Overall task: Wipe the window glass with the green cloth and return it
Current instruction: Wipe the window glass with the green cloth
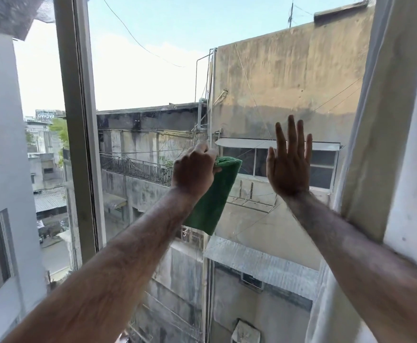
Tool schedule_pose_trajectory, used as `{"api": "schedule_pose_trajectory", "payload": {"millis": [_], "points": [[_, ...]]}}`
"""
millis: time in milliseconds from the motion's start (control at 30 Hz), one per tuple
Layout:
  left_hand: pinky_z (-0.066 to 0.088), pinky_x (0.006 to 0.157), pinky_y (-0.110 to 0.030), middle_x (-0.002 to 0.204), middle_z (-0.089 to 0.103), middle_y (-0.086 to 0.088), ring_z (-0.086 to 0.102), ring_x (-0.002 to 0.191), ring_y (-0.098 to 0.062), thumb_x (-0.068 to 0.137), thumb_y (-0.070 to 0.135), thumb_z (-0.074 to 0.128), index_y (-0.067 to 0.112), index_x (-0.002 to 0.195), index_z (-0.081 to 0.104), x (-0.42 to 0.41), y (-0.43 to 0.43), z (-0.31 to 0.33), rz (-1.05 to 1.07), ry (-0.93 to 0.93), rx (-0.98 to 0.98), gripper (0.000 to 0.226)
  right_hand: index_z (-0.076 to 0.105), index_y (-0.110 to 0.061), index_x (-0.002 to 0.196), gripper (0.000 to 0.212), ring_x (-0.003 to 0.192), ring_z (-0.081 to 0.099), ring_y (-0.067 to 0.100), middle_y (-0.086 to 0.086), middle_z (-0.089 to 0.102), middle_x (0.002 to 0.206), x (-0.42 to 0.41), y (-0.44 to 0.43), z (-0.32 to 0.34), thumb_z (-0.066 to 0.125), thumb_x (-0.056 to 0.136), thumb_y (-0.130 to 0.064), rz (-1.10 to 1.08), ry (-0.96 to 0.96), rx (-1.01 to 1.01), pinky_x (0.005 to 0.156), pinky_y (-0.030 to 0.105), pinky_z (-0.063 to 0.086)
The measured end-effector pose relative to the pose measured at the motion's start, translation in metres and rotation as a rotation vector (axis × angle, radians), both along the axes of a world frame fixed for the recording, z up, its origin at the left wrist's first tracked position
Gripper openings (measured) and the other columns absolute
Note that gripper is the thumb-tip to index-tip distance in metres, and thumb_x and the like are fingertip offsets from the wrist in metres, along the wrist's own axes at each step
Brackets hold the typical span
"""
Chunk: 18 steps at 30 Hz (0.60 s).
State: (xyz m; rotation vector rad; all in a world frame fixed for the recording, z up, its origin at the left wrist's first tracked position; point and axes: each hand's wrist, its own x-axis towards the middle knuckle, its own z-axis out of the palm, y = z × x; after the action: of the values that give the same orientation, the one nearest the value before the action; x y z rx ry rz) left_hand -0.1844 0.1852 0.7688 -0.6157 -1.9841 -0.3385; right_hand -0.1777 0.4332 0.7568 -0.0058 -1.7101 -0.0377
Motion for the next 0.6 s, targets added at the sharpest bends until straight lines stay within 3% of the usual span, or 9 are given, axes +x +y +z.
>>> {"api": "schedule_pose_trajectory", "payload": {"millis": [100,200,267,367,433,500,600], "points": [[0.063,0.082,-0.044,0.117,0.072,-0.012,0.074,0.1,-0.032,0.085,0.025,0.083,0.008,0.116,0.071,0.011,-0.004,0.008,-0.094,-0.102,0.083,0.037,0.04,-0.004,0.158,0.064,0.157,0.034,0.041,0.026,0.034,0.169,0.011,-0.015,0.002,0.048,0.107,-0.041,0.132,-0.027,-0.074,0.128,0.058,0.032],[0.058,0.078,-0.033,0.114,0.075,-0.014,0.073,0.098,-0.028,0.086,0.021,0.082,0.006,0.114,0.069,0.021,-0.014,0.016,-0.221,-0.206,0.21,0.034,0.051,-0.001,0.146,0.078,0.12,0.064,0.03,0.022,0.064,0.137,0.03,-0.038,-0.006,0.053,0.1,-0.064,0.356,-0.142,0.014,0.102,0.045,0.058],[0.053,0.071,-0.022,0.11,0.076,-0.01,0.069,0.09,-0.02,0.088,0.02,0.081,0.007,0.114,0.067,0.027,-0.024,0.02,-0.305,-0.311,0.324,0.032,0.048,-0.006,0.149,0.09,0.103,0.068,0.022,0.014,0.07,0.124,0.046,-0.059,-0.014,0.06,0.089,-0.073,0.543,-0.328,-0.093,0.088,0.037,0.06],[0.042,0.056,-0.009,0.103,0.066,0.002,0.062,0.088,-0.016,0.091,0.025,0.078,0.009,0.116,0.064,0.04,-0.034,0.023,-0.388,-0.398,0.506,0.033,0.054,-0.015,0.144,0.081,0.102,0.068,0.018,0.002,0.073,0.12,0.061,-0.078,-0.018,0.085,0.079,-0.054,0.668,-0.585,-0.395,0.083,0.032,0.057],[0.048,0.058,-0.017,0.102,0.065,0.002,0.063,0.089,-0.018,0.094,0.028,0.075,0.014,0.113,0.062,0.049,-0.045,0.02,-0.453,-0.474,0.635,0.028,0.065,-0.018,0.129,0.057,0.1,0.071,0.019,-0.002,0.076,0.109,0.067,-0.081,-0.023,0.091,0.08,-0.031,0.805,-0.797,-0.584,0.076,0.028,0.059],[0.06,0.067,-0.033,0.1,0.066,0.0,0.067,0.094,-0.024,0.094,0.031,0.073,0.021,0.105,0.057,0.054,-0.06,0.01,-0.494,-0.545,0.727,0.022,0.075,-0.015,0.115,0.037,0.095,0.074,0.021,-0.004,0.08,0.095,0.073,-0.082,-0.032,0.09,0.081,-0.014,0.947,-0.948,-0.703,0.071,0.022,0.06],[0.065,0.083,-0.048,0.112,0.066,-0.009,0.068,0.104,-0.03,0.094,0.032,0.072,0.018,0.107,0.058,0.061,-0.087,-0.019,-0.518,-0.685,0.842,0.023,0.076,-0.008,0.113,0.031,0.091,0.077,0.02,-0.001,0.082,0.093,0.088,-0.086,-0.05,0.086,0.083,-0.008,1.044,-0.965,-0.848,0.07,0.024,0.065]]}}
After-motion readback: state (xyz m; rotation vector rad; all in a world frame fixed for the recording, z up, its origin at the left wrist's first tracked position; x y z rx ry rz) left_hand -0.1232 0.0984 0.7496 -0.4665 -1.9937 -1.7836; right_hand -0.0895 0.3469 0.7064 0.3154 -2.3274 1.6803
